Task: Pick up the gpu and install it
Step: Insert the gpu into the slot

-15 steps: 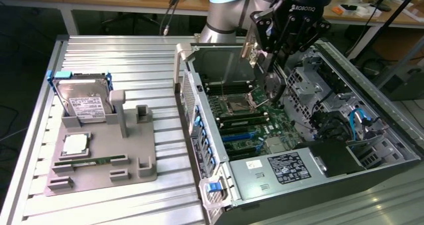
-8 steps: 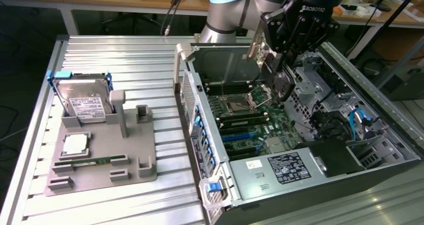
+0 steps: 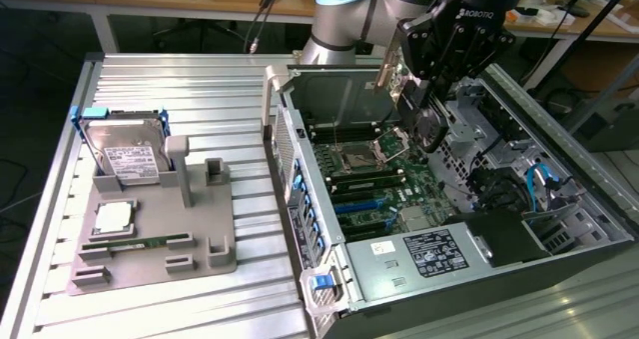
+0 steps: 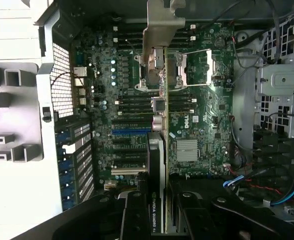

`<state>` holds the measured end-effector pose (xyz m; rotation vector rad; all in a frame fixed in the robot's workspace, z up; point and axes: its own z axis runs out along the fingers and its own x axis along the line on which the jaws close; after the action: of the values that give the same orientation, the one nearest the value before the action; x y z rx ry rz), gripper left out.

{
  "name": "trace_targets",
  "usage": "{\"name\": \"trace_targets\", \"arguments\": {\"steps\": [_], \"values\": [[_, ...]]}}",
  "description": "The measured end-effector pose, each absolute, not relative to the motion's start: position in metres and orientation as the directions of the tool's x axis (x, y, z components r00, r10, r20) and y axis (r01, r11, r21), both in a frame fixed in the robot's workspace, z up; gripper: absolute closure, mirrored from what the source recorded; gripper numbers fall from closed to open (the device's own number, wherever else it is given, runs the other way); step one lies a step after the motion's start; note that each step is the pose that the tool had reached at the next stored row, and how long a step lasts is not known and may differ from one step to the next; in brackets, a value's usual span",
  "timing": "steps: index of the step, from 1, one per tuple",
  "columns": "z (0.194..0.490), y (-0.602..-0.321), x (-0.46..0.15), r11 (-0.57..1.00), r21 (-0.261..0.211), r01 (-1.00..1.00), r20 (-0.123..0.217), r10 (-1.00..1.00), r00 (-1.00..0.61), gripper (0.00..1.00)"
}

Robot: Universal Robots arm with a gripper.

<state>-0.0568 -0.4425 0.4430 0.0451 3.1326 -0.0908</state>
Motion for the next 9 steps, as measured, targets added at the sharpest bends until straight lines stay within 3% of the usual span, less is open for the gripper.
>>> {"name": "trace_targets", "arguments": {"steps": [9], "values": [[0.4430, -0.4425, -0.0568, 0.998, -0.058, 0.014, -0.008, 0.014, -1.000, 0.73]]}}
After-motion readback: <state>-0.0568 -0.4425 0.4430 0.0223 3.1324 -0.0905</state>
